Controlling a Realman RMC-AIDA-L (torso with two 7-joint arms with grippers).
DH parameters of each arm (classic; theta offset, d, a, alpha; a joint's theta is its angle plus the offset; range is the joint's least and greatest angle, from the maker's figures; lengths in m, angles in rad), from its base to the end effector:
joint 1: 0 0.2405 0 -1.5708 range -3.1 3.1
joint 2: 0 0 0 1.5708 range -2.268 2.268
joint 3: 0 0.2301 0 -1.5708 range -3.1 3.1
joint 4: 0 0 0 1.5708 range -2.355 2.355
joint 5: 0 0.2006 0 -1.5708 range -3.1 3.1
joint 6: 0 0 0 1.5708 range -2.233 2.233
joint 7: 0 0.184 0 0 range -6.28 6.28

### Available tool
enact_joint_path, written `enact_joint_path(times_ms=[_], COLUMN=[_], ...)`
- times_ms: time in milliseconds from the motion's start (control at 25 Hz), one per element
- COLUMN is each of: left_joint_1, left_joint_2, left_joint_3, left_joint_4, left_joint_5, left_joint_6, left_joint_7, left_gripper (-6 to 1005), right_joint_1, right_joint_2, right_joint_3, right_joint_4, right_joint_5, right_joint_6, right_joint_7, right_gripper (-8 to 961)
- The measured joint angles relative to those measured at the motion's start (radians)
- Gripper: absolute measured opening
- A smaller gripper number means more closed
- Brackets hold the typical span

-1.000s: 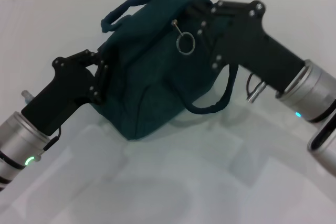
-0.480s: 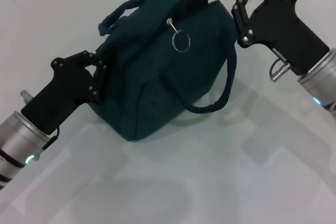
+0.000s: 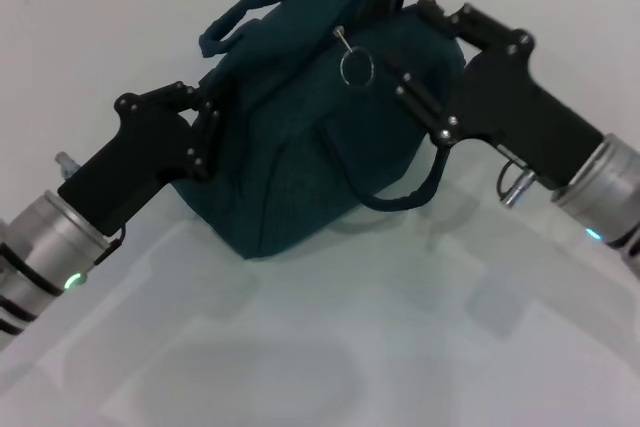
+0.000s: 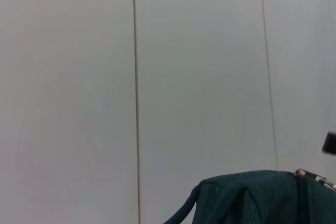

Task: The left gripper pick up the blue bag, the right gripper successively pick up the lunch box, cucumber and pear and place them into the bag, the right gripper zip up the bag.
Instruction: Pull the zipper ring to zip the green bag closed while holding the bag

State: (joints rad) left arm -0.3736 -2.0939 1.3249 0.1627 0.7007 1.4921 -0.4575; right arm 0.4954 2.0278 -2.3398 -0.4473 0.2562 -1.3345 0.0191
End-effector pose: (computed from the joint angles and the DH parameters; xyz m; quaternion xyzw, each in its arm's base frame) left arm -0.2329 0.3026 -0.0320 -0.8150 -0.1168 -0.4055 0.3971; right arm 0.1338 0.3217 -0.0589 -0.8164 -0.0840 0.4179 0.3896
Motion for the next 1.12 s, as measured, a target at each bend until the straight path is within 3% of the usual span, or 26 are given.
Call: enact_joint_path(times_ms=[240,1120], left_joint_1=[-0.015,-0.008], left_joint_2=[-0.001,-0.003], left_joint_3=[0.002,0.004], left_joint_4=[0.000,0.000], left_joint_5=[0.001,0.000], left_joint_6=[-0.023,-0.024], left_joint_7=[0.000,0.017], left_gripper=[44,42], right_joint_1=[0.035,0.085], right_joint_2=[0.000,0.000], right_joint_3=[0.000,-0.023], right_joint_4=[0.005,0.028], right_joint_5=[-0.012,-0.084], right_joint_6=[0.065,0.133], right_joint_7=[0.208,0.367], right_gripper=[455,450])
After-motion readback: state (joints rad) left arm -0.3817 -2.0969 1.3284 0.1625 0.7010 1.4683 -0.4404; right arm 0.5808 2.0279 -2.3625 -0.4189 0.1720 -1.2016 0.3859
